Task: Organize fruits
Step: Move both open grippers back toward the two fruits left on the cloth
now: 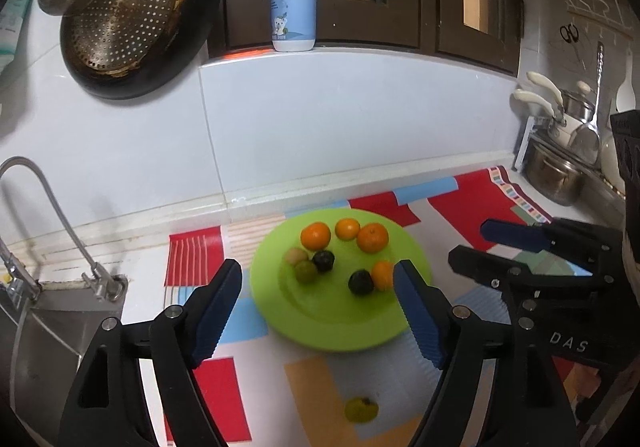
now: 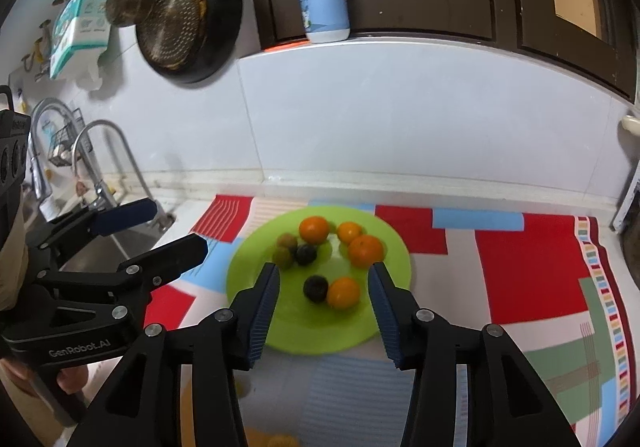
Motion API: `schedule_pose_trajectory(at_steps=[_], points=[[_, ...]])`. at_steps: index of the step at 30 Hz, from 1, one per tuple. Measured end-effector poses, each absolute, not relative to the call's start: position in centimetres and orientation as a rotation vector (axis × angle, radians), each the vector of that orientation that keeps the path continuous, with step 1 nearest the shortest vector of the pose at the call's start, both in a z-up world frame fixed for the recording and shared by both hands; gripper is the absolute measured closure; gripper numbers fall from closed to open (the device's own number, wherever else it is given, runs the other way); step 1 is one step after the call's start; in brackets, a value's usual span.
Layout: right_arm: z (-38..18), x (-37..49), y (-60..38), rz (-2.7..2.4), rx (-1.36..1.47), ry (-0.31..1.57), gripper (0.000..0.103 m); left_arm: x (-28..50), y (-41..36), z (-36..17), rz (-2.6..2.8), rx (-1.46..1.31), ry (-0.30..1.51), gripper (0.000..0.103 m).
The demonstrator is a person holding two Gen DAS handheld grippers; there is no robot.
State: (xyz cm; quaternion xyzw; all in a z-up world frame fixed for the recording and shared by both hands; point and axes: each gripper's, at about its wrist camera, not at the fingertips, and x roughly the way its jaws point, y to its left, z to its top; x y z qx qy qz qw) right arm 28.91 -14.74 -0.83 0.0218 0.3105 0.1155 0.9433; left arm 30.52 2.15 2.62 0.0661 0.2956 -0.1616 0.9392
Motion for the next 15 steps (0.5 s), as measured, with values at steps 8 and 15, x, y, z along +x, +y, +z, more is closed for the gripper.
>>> schedule_pose_trajectory(at_steps=[8,15], points=[[-1.9,26.7,-13.7,0.252,0.026,0.683,0.056,28.2,3.1,1.1,-0.316,0.145,0.645,0.022],[-3.5,25.6,-13.4,0.271,0.024,0.750,0.056,26.8,3.3,-1.0,-0.333,0.152,0.705,0.022]])
